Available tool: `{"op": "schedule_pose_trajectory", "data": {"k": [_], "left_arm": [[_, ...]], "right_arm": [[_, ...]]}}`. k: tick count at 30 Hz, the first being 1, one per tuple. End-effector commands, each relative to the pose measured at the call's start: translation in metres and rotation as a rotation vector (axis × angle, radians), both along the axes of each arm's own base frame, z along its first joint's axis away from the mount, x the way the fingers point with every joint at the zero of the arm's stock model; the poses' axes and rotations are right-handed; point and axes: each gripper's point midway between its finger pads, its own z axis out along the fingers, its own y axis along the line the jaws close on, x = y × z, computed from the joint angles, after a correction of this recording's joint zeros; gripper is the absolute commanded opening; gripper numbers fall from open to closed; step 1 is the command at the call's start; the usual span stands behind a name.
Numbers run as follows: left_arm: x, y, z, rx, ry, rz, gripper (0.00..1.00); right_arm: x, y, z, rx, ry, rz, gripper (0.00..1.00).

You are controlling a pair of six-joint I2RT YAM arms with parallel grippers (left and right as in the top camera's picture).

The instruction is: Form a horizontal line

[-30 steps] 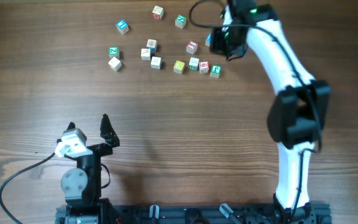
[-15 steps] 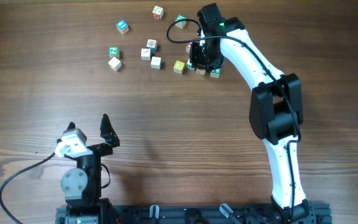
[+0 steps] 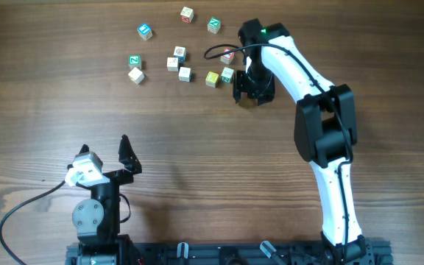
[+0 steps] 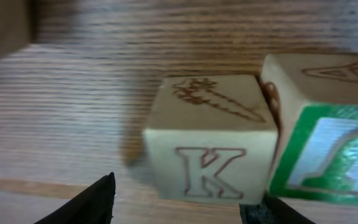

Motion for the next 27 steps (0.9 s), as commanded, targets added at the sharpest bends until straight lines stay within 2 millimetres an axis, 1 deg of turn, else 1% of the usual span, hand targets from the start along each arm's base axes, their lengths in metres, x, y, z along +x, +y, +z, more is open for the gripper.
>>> {"op": "schedule_pose_trajectory", "data": {"k": [1,2,4,8,9,10,11,12,14,15,17,18,19,22,26,27], "left_arm": [[0.000,0.001,0.000,0.017,-0.003,0.009,1.00],[0.000,0.001,0.000,0.017,-0.003,0.009,1.00],[0.000,0.001,0.000,0.017,-0.002,0.009,1.00],[0.000,0.001,0.000,0.017,-0.002,0.009,1.00],[0.000,0.001,0.000,0.017,-0.002,0.009,1.00],[0.000,0.001,0.000,0.017,-0.002,0.009,1.00],[0.000,0.001,0.000,0.017,-0.002,0.009,1.00],[0.000,0.001,0.000,0.017,-0.003,0.009,1.00],[0.000,0.001,0.000,0.017,-0.003,0.009,1.00],[0.000,0.001,0.000,0.017,-0.003,0.009,1.00],[0.000,0.001,0.000,0.017,-0.003,0.009,1.00],[0.000,0.001,0.000,0.017,-0.003,0.009,1.00],[0.000,0.001,0.000,0.017,-0.002,0.009,1.00],[0.000,0.001,0.000,0.017,-0.002,0.009,1.00],[0.000,0.001,0.000,0.017,-0.002,0.009,1.00],[0.000,0.001,0.000,0.017,-0.003,0.009,1.00]], "right_arm": [[0.010,-0.026,-0.008,-0.151,-0.051,0.026,0.68],[0.019,-0.032,-0.008,-0.187,-0.093,0.027,0.70],[0.034,-0.040,-0.007,-0.228,-0.159,0.021,0.71],[0.070,-0.038,-0.005,-0.190,-0.293,-0.018,0.83],[0.075,-0.036,-0.005,-0.176,-0.310,-0.022,0.86],[0.076,-0.033,-0.005,-0.155,-0.310,-0.023,0.94],[0.073,-0.028,-0.006,-0.126,-0.294,-0.020,1.00],[0.066,-0.023,-0.007,-0.099,-0.263,-0.018,1.00],[0.045,-0.020,-0.008,-0.071,-0.173,-0.013,1.00],[0.028,-0.018,-0.008,-0.048,-0.099,-0.014,1.00],[0.010,-0.011,-0.006,-0.007,-0.019,-0.014,1.00],[0.004,-0.009,-0.005,0.009,0.008,-0.015,1.00],[0.003,-0.008,-0.005,0.013,0.013,-0.016,1.00],[0.009,-0.006,-0.006,0.022,-0.013,-0.014,0.99],[0.022,0.002,-0.006,0.061,-0.066,-0.014,0.87],[0.025,0.003,-0.006,0.065,-0.079,-0.014,0.82]]}}
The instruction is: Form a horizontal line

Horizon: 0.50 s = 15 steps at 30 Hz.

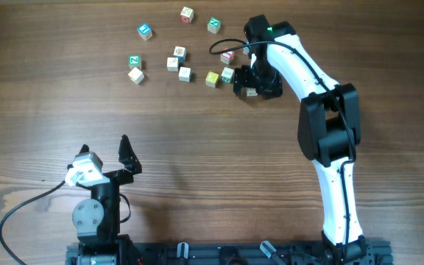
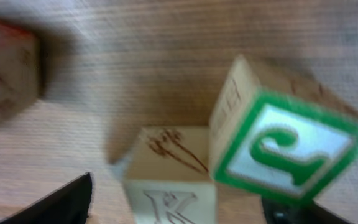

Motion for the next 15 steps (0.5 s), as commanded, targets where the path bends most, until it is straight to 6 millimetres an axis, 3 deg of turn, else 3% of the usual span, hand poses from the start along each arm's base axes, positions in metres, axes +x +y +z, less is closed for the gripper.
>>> {"op": "schedule_pose_trajectory", "data": {"k": [1,9,13,15], "left_arm": [[0.000,0.001,0.000,0.017,-0.003,0.009,1.00],[0.000,0.001,0.000,0.017,-0.003,0.009,1.00],[0.000,0.001,0.000,0.017,-0.003,0.009,1.00],[0.000,0.001,0.000,0.017,-0.003,0.009,1.00]], "right_arm": [[0.006,0.011,-0.006,0.050,-0.016,0.011,0.79],[0.031,0.008,-0.006,0.015,-0.125,0.009,0.84],[0.051,0.009,-0.003,0.010,-0.210,0.007,0.99],[0.061,0.005,-0.002,-0.019,-0.258,0.000,1.00]]}}
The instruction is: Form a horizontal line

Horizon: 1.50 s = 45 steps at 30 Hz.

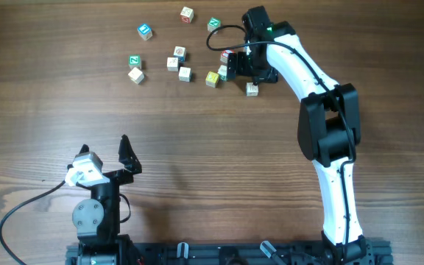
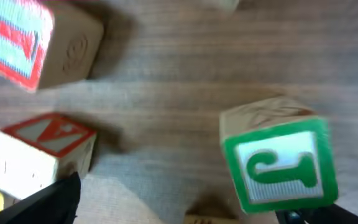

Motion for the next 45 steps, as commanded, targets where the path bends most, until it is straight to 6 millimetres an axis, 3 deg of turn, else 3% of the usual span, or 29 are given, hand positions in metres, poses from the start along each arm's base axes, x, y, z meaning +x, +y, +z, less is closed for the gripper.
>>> {"op": "schedule_pose_trajectory", "data": {"k": [1,9,12,14,17,19,25,33,37,38,40,45], "left_arm": [[0.000,0.001,0.000,0.017,-0.003,0.009,1.00],[0.000,0.001,0.000,0.017,-0.003,0.009,1.00],[0.000,0.001,0.000,0.017,-0.003,0.009,1.00],[0.000,0.001,0.000,0.017,-0.003,0.009,1.00],[0.000,0.001,0.000,0.017,-0.003,0.009,1.00],[0.000,0.001,0.000,0.017,-0.003,0.009,1.00],[0.000,0.001,0.000,0.017,-0.003,0.009,1.00],[0.000,0.001,0.000,0.017,-0.003,0.009,1.00],[0.000,0.001,0.000,0.017,-0.003,0.009,1.00],[0.000,0.001,0.000,0.017,-0.003,0.009,1.00],[0.000,0.001,0.000,0.017,-0.003,0.009,1.00],[0.000,0.001,0.000,0.017,-0.003,0.009,1.00]], "right_arm": [[0.012,-0.007,-0.007,-0.055,-0.051,-0.010,1.00],[0.039,-0.008,0.001,-0.076,-0.173,-0.005,1.00],[0.037,0.002,0.003,-0.024,-0.163,0.007,1.00],[0.041,0.005,0.016,-0.008,-0.181,0.009,1.00],[0.051,0.011,0.052,0.031,-0.246,-0.037,1.00],[0.050,0.020,0.060,0.041,-0.264,-0.026,0.99],[0.037,0.055,0.057,0.048,-0.267,0.025,0.99],[0.034,0.049,0.054,-0.042,-0.278,-0.019,1.00],[0.046,0.049,0.068,-0.029,-0.336,-0.002,0.69],[0.049,0.050,0.078,-0.020,-0.360,0.000,0.48],[0.050,0.055,0.090,0.016,-0.377,0.008,0.24],[0.032,0.059,0.066,0.023,-0.293,0.028,0.29]]}}
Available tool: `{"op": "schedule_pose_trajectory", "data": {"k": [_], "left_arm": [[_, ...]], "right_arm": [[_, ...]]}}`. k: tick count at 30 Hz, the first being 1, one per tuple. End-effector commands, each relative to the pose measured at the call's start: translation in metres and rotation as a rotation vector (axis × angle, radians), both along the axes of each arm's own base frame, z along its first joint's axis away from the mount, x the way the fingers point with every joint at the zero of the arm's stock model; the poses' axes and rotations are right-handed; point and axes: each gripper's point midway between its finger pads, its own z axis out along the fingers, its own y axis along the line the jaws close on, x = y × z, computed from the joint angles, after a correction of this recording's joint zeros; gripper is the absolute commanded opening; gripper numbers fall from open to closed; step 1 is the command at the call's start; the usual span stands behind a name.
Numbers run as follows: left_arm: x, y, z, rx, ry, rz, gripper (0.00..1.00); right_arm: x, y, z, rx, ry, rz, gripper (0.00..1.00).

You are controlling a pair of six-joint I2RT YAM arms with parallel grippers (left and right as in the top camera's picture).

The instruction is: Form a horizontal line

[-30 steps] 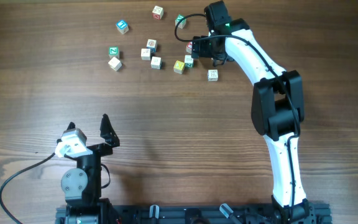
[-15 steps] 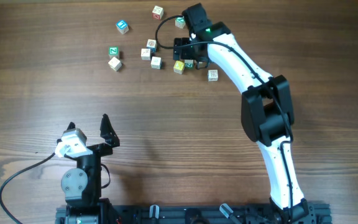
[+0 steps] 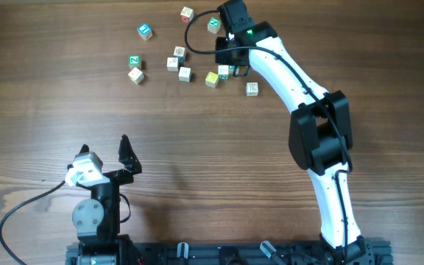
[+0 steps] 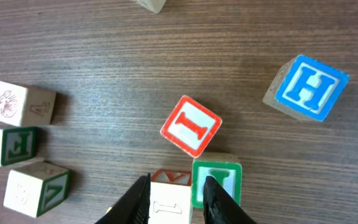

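Note:
Small lettered wooden blocks lie scattered at the far middle of the table. A loose row holds two pale blocks, a yellow one and a green one. A plain block sits apart to the right. My right gripper hangs raised over the cluster. Its narrowly parted fingers frame a white-and-red block on the table below, beside the green block. A red I block lies just beyond. My left gripper rests open near the front left.
A blue H block and further blocks are spread around the cluster. Three more blocks lie at the left of the right wrist view. The right arm's cable loops over the far blocks.
My right gripper has moved up-left from beside the green block to over the red block and now sits higher. Its fingers stand closer together. The plain block stays where it was.
My right gripper was low and wide open around the plain K block, next to the green block. Then the green block was tilted. Then the gripper was further up-left and the K block lay bare alone. Now the gripper hangs higher over the red block. The left arm stayed still.

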Motion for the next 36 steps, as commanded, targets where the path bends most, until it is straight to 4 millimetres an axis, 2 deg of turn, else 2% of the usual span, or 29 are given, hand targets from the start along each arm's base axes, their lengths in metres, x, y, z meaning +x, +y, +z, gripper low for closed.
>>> {"op": "schedule_pose_trajectory", "data": {"k": [1,4,8,14,17,19,22,24,25,27,28,30,31,33,35,36], "left_arm": [[0.000,0.001,0.000,0.017,-0.003,0.009,1.00],[0.000,0.001,0.000,0.017,-0.003,0.009,1.00],[0.000,0.001,0.000,0.017,-0.003,0.009,1.00],[0.000,0.001,0.000,0.017,-0.003,0.009,1.00],[0.000,0.001,0.000,0.017,-0.003,0.009,1.00],[0.000,0.001,0.000,0.017,-0.003,0.009,1.00],[0.000,0.001,0.000,0.017,-0.003,0.009,1.00],[0.000,0.001,0.000,0.017,-0.003,0.009,1.00],[0.000,0.001,0.000,0.017,-0.003,0.009,1.00],[0.000,0.001,0.000,0.017,-0.003,0.009,1.00],[0.000,0.001,0.000,0.017,-0.003,0.009,1.00],[0.000,0.001,0.000,0.017,-0.003,0.009,1.00],[0.000,0.001,0.000,0.017,-0.003,0.009,1.00],[0.000,0.001,0.000,0.017,-0.003,0.009,1.00],[0.000,0.001,0.000,0.016,-0.003,0.009,1.00],[0.000,0.001,0.000,0.017,-0.003,0.009,1.00]], "right_arm": [[-0.007,0.002,0.004,0.023,0.006,0.000,0.29],[-0.010,-0.001,-0.015,0.016,0.020,-0.002,0.29],[-0.010,-0.015,-0.022,-0.009,0.040,-0.025,0.29],[-0.009,-0.057,-0.023,-0.216,0.014,-0.119,0.30],[-0.009,-0.078,-0.022,-0.305,0.005,-0.160,0.35],[-0.006,-0.100,-0.021,-0.349,0.005,-0.199,0.39],[0.000,-0.121,-0.017,-0.397,-0.002,-0.193,0.49],[0.006,-0.129,-0.004,-0.394,-0.021,-0.197,0.66],[0.008,-0.129,0.003,-0.392,-0.034,-0.192,0.71],[0.013,-0.122,0.031,-0.368,-0.091,-0.181,0.80],[0.014,-0.116,0.041,-0.343,-0.108,-0.173,0.81],[0.013,-0.085,0.061,-0.216,-0.139,-0.110,0.81],[0.010,-0.056,0.068,-0.104,-0.139,-0.039,0.81],[0.003,-0.019,0.069,0.011,-0.131,0.051,0.81],[0.007,-0.024,0.069,-0.040,-0.154,0.027,0.82],[0.015,-0.040,0.067,-0.122,-0.186,-0.011,0.87]]}}
